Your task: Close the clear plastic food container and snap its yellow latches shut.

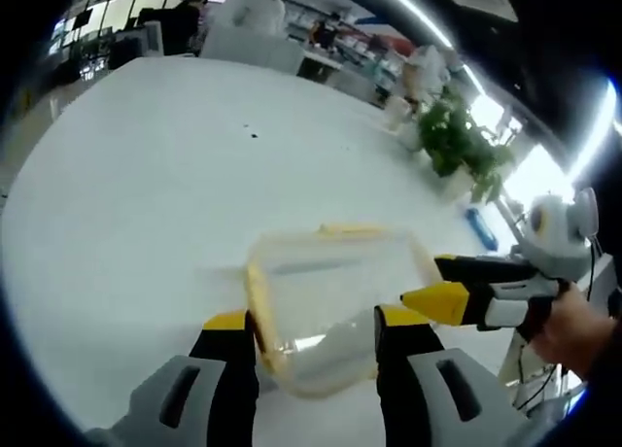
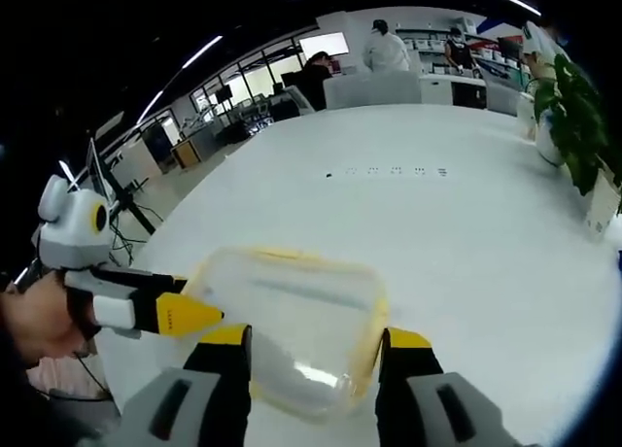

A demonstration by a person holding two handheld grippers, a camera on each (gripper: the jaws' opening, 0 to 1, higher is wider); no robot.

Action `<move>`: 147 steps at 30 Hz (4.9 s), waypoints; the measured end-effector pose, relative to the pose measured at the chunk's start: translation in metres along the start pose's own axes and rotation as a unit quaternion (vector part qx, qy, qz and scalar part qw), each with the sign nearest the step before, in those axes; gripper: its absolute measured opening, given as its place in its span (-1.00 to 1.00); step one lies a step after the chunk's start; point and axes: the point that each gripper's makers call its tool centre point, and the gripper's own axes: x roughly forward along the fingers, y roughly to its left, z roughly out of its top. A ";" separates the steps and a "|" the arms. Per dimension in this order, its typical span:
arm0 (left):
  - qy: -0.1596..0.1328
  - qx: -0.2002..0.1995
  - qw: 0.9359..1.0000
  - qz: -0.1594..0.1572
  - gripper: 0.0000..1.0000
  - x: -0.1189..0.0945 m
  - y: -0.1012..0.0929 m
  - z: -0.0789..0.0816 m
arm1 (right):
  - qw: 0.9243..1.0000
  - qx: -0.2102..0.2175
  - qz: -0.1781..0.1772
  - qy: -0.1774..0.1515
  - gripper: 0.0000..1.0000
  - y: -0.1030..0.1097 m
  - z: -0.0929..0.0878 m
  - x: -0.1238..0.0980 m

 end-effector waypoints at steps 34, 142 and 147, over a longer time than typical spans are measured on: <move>-0.012 -0.008 1.000 0.008 -0.06 -0.026 0.081 0.030 | 1.000 0.004 -0.003 -0.029 0.01 0.061 0.030 0.057; -0.107 0.094 0.987 0.071 0.99 -0.291 0.043 -0.093 | 0.996 0.007 -0.009 -0.086 0.99 0.060 -0.122 -0.242; -0.102 0.089 0.988 0.078 0.99 -0.296 0.042 -0.104 | 0.996 0.009 -0.013 -0.087 0.99 0.055 -0.131 -0.248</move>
